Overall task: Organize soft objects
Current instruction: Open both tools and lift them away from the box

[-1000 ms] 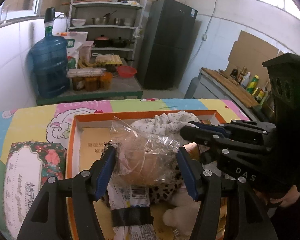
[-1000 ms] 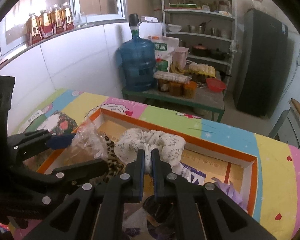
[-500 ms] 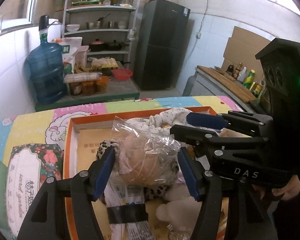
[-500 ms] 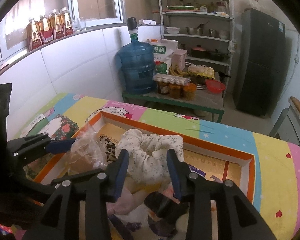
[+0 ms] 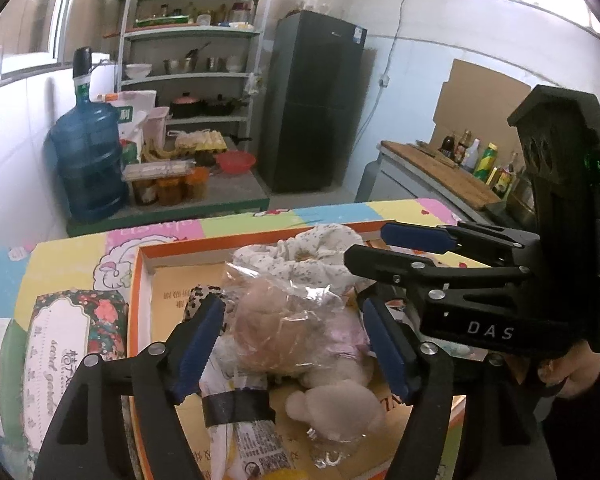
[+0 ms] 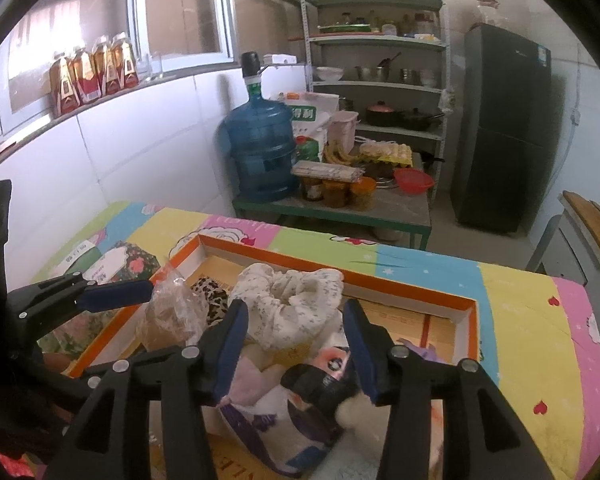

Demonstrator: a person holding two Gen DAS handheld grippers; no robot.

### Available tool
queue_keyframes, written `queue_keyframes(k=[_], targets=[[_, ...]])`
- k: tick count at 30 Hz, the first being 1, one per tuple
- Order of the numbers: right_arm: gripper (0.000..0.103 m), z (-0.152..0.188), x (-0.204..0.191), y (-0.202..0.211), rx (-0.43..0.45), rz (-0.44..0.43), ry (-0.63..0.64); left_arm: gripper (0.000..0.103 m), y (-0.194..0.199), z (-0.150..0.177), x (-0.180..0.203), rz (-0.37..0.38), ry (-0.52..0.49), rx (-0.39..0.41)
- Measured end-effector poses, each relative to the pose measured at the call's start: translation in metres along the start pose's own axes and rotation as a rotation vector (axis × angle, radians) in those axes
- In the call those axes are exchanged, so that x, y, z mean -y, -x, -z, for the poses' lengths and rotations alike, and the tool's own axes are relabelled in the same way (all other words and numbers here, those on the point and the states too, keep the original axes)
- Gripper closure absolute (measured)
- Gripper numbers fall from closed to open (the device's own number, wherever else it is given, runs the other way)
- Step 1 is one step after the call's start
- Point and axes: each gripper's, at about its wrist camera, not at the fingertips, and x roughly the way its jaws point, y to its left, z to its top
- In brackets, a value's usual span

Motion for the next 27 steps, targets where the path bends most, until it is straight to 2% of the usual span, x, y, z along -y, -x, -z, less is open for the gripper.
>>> queue_keyframes(k=[15,27], targets=[[0.054,0.013,-0.005,0.047,0.063,-0.003,-0.069,0.028,0.045,0.01,0.003,0.012,0.014,0.057],[0.054,0.022,-0.042,0.081,0.103,-0.001,-0.077,0.028,0.11,0.027,-0.004,0.006,0.013,0.172]])
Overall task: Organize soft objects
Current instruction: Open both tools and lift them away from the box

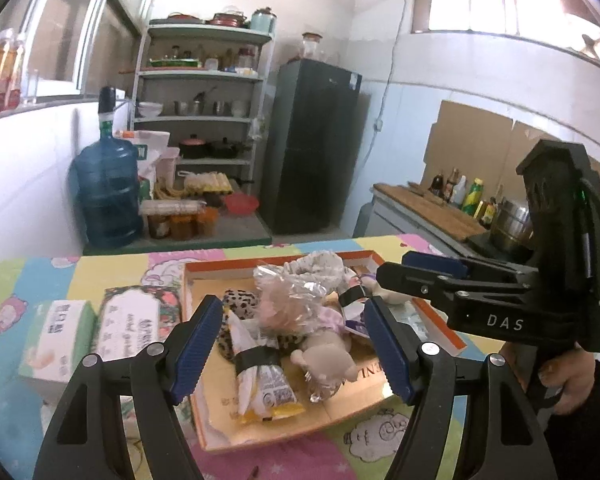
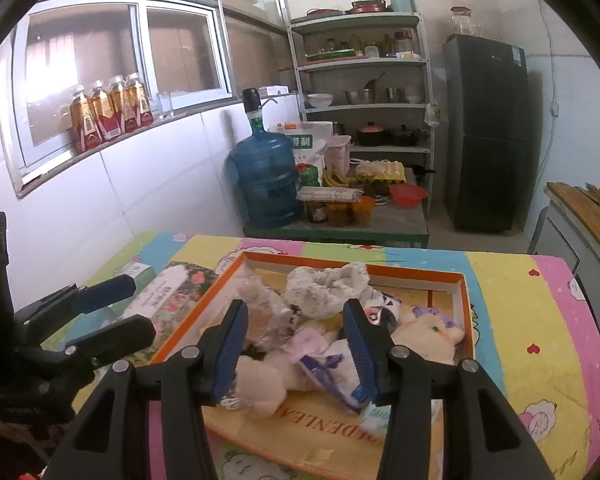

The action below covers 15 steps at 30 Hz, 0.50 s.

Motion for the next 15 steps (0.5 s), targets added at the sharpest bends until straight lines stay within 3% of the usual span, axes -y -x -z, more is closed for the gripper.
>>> queue_keyframes(k=[15], targets=[[0.054,0.019,-0.052,0.04,0.052,0.03,-0.005,0.028,0.064,0.022,-0.035,-0.029,0.039,0.043]])
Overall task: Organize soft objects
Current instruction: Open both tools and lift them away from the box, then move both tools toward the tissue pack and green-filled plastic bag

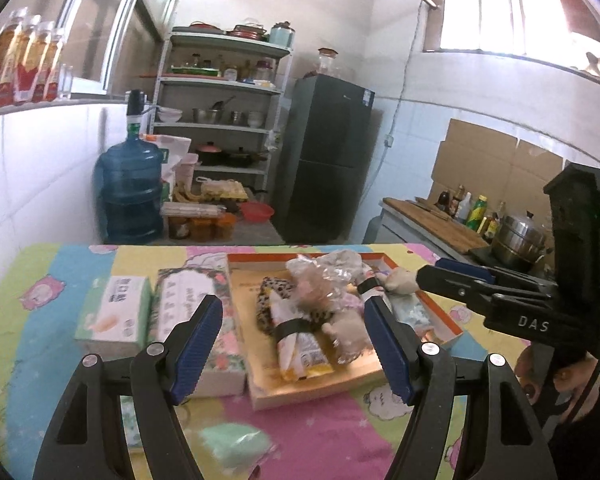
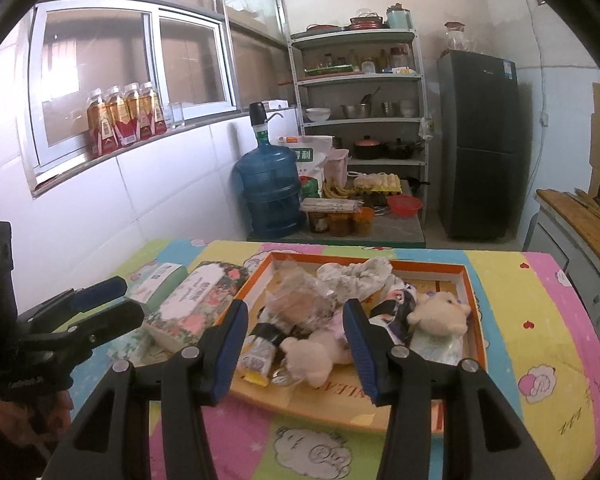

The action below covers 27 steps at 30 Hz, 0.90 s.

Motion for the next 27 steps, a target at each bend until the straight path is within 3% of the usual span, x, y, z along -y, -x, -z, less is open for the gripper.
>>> queue_keyframes(k=[11,12,14,16,27], targets=[[0.053,0.017,-0.044,0.003,-0.004,-0.025,-0.001,0.028,0.04,0.02,-0.04,-0.057,0.054,0.038],[0.052,0.018,-0.048,0.002,-0.006,-0.03,-0.001,0.028,0.042,0.022,-0.044,-0.065,0.058,0.04],[0.038,0.023,-0.055,0.0,-0.014,-0.046,-0.001,0.028,0.048,0.026,-0.053,-0.08,0.07,0.043],[0.033,0.03,-0.062,-0.003,-0.022,-0.064,-0.002,0.028,0.053,0.03,-0.063,-0.09,0.084,0.044],[0.032,0.061,-0.113,-0.028,-0.097,-0.148,0.057,0.028,0.069,0.053,-0.098,-0.142,0.136,0.042]])
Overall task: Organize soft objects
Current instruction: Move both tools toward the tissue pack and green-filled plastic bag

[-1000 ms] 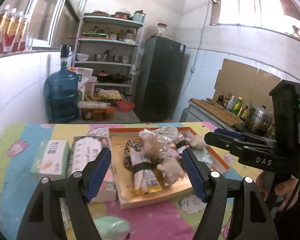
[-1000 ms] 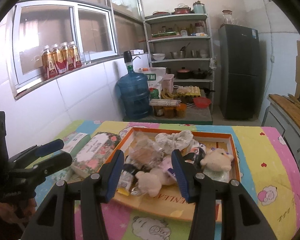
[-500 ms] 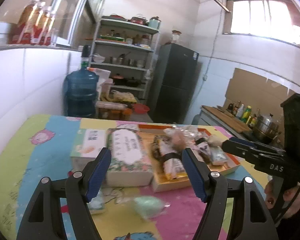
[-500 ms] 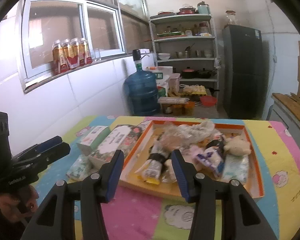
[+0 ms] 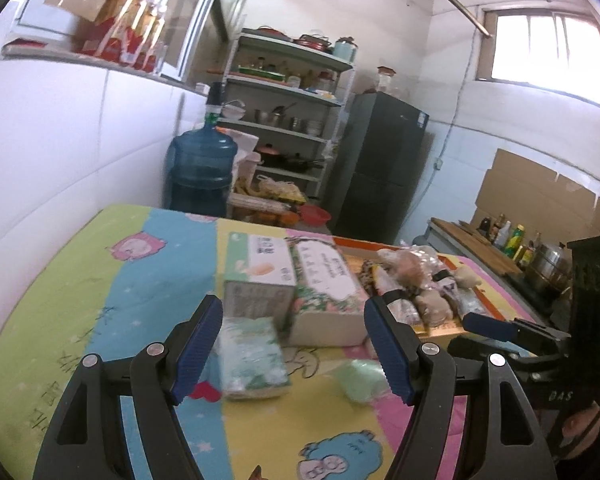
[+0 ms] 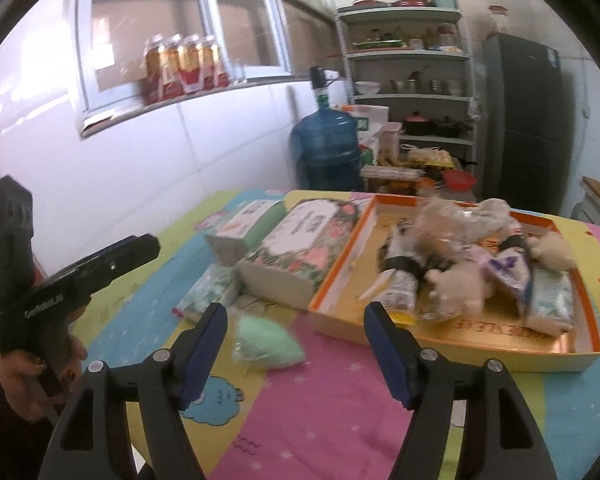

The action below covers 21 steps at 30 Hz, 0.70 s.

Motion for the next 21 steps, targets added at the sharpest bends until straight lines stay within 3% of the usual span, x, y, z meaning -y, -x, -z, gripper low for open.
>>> queue_keyframes(k=[21], targets=[[0.032,0.016,-0.008,-0.068,-0.155,-0.039,-0.015,0.028,-0.009,0.016,-0.035,-0.033,0.061,-0.042]])
